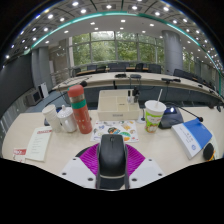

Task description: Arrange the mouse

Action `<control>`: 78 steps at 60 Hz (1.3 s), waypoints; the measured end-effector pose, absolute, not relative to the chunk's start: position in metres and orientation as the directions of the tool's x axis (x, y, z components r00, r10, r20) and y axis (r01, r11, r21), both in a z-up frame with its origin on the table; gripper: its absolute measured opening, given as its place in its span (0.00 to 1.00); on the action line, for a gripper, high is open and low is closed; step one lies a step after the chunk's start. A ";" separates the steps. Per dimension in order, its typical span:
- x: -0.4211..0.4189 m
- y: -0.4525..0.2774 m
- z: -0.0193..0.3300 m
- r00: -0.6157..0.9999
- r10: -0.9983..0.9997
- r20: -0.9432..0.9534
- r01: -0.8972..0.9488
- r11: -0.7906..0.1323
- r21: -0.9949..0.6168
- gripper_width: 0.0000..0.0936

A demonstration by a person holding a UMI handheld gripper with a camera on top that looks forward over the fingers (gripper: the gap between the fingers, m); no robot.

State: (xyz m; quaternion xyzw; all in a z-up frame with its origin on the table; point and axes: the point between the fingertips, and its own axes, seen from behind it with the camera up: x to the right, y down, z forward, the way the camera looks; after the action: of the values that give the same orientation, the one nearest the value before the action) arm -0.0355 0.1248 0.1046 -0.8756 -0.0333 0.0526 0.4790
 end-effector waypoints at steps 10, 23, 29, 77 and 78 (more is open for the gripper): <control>-0.086 0.133 0.034 0.996 0.085 -0.031 0.029 -0.623 -0.782 0.34; -0.092 0.132 -0.008 0.999 0.040 0.004 0.029 -0.660 -0.750 0.50; -0.090 0.119 0.000 1.000 0.025 0.002 0.018 -0.676 -0.736 0.83; -0.105 -0.256 0.230 1.000 0.008 0.026 0.026 -0.551 -0.834 0.91; -0.106 -0.261 0.231 1.000 0.011 0.024 0.026 -0.549 -0.835 0.91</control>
State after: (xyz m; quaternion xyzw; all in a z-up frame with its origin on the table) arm -0.1063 -0.2611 0.2315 -0.8801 -0.0104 -0.0081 0.4745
